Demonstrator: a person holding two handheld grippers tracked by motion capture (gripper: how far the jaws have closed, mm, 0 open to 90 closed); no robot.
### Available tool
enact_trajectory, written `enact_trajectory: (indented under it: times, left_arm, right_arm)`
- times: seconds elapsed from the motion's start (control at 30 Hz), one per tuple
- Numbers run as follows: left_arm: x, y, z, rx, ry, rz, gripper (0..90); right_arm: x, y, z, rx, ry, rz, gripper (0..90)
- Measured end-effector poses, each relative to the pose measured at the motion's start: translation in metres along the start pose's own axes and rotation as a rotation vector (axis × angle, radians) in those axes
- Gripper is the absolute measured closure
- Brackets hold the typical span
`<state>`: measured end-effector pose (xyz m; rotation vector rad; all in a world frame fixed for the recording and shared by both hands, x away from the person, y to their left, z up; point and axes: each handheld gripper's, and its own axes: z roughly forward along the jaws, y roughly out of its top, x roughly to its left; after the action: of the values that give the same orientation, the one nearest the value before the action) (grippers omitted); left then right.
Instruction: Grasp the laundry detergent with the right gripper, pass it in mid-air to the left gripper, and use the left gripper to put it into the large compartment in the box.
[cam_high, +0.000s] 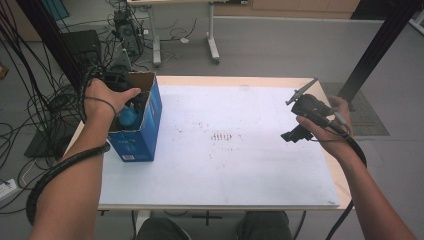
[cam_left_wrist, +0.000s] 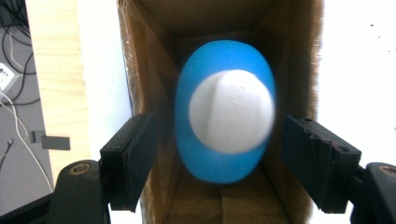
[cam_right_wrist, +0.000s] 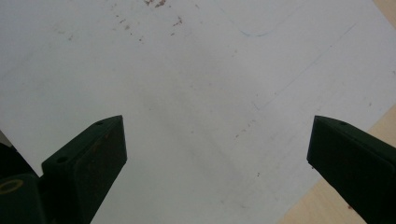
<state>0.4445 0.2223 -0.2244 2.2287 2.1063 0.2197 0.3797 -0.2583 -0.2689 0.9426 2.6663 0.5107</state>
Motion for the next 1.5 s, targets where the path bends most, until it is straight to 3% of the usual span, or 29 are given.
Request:
enact_trajectory:
  times: [0.23, 0.43, 0.63, 0.9, 1.07, 1.17, 1.5]
  left_arm:
    - [-0.01, -0.002, -0.027, -0.047, 0.001, 0.024, 24.5]
    - [-0.037, -0.005, -0.04, -0.087, -0.038, 0.093, 18.5]
    - [-0.065, -0.009, -0.041, -0.1, -0.069, 0.16, 14.6]
    - [-0.09, -0.02, -0.036, -0.091, -0.129, 0.212, 10.4]
    - [-0.097, -0.024, -0.034, -0.097, -0.142, 0.234, 10.3]
    - [-0.101, -0.025, -0.034, -0.098, -0.129, 0.248, 10.2]
    - [-0.113, -0.029, -0.03, -0.089, -0.136, 0.283, 10.5]
  right_arm:
    - [0.001, 0.0, -0.005, 0.011, -0.006, -0.003, 4.6]
    - [-0.003, 0.005, -0.009, 0.023, -0.013, -0.014, 4.7]
    - [-0.011, 0.012, -0.01, 0.04, -0.018, -0.022, 4.7]
    - [-0.026, 0.022, -0.007, 0.055, -0.016, -0.015, 4.7]
    - [-0.035, 0.031, -0.005, 0.074, -0.018, -0.016, 4.7]
    - [-0.04, 0.036, -0.004, 0.083, -0.023, -0.019, 4.7]
    - [-0.044, 0.047, -0.002, 0.106, -0.018, -0.031, 4.8]
